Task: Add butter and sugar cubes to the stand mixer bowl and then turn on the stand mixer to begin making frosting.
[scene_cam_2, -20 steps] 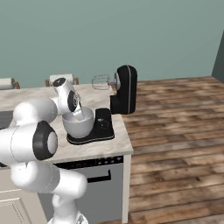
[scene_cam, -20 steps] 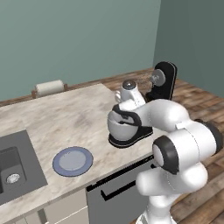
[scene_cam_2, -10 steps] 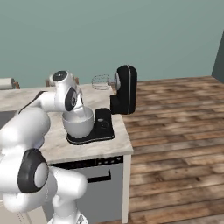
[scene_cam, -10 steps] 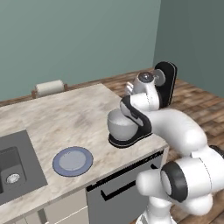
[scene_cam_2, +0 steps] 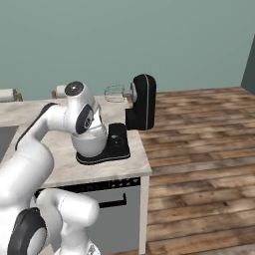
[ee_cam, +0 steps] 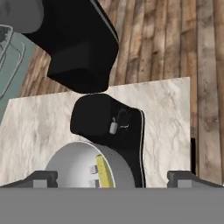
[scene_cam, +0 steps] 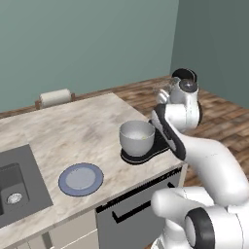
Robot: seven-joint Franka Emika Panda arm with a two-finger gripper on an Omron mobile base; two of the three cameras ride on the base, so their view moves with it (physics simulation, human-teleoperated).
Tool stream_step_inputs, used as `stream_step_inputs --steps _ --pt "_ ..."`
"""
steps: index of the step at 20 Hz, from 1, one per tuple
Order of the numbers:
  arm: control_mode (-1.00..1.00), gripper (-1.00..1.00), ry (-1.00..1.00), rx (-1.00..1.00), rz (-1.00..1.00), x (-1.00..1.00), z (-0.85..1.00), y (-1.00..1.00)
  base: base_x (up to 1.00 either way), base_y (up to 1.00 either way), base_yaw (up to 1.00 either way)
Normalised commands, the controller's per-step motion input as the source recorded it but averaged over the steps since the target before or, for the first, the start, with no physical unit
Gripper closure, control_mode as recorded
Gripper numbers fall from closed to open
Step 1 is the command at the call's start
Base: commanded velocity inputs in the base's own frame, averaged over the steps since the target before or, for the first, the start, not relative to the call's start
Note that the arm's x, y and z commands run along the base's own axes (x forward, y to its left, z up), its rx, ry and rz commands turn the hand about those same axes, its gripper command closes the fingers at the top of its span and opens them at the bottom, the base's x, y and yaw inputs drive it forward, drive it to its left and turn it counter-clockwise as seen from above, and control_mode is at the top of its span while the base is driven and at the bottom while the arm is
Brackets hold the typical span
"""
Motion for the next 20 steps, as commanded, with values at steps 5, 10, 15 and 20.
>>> stream_step_inputs --steps 5,10,15,20 --pt "-1.0 -1.0 -0.11 0.12 0.0 -0.3 0.0 -0.75 0.0 0.0 0.0" --pt "-1.0 -1.0 -0.08 0.13 0.0 -0.18 0.1 -0.61 0.0 0.0 0.0" --pt "-1.0 -1.0 -0.05 0.16 0.0 -0.15 0.26 -0.63 0.0 0.0 0.0" --pt "-1.0 -1.0 -0.06 0.16 0.0 -0.01 0.07 -0.65 0.0 0.0 0.0"
